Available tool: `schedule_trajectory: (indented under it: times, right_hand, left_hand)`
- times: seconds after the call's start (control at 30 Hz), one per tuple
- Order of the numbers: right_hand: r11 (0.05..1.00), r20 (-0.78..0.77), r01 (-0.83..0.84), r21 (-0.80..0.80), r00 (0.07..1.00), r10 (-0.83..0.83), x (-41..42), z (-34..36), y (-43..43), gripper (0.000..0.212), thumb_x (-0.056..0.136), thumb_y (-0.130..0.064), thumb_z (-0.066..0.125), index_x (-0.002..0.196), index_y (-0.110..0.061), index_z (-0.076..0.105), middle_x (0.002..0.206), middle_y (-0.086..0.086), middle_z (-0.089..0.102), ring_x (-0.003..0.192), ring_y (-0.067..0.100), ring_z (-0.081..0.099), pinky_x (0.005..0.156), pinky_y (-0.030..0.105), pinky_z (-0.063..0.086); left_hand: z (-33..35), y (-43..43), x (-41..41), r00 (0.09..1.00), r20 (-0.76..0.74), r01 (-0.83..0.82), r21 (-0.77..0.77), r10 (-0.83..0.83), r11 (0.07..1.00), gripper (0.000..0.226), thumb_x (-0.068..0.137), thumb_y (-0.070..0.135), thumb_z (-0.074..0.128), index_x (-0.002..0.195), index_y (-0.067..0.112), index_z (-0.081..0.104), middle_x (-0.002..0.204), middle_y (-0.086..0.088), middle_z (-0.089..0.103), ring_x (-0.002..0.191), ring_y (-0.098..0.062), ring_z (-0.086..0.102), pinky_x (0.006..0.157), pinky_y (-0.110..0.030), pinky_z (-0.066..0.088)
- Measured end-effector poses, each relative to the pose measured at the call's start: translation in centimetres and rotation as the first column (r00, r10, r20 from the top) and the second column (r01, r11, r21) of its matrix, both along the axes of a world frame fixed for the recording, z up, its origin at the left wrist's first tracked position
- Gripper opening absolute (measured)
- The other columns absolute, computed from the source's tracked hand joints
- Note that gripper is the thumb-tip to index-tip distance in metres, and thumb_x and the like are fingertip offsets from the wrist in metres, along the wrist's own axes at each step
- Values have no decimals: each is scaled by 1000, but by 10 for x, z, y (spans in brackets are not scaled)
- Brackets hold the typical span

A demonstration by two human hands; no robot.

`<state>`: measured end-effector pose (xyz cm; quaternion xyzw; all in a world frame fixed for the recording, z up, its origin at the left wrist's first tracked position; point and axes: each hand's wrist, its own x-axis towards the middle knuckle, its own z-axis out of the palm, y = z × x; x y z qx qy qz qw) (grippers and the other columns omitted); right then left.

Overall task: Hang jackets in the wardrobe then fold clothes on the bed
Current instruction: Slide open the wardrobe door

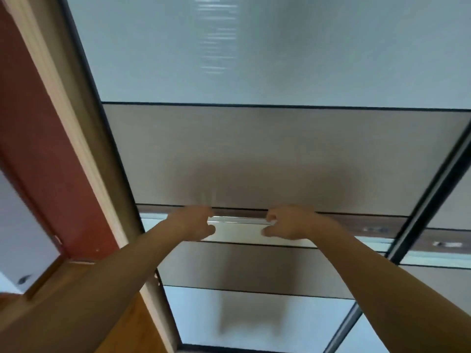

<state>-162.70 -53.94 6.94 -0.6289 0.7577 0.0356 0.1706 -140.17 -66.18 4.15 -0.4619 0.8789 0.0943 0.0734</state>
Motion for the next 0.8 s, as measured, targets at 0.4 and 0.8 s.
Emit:
schedule_trajectory:
  times: [0.4,0.8]
  right_hand:
    - [937,-77,-188,-294,982,173,43,127,-37,43,84,-48,76,112,-17,66,107,1,65,102,24,62,90,36,53]
    - [626,-830,-735,-259,501,244,132,138,-119,79,88,-27,64,156,-33,23,167,15,-20,153,37,-24,120,65,-11]
  left_hand:
    - [104,-14,46,975,-138,-196,-174,173,965,53,98,43,53,147,21,47,144,-4,55,129,-25,53,107,-40,44]
    - [79,-56,109,937,-205,-304,-78,284,949,49,100,35,53,145,15,50,142,-6,56,124,-24,56,101,-35,47]
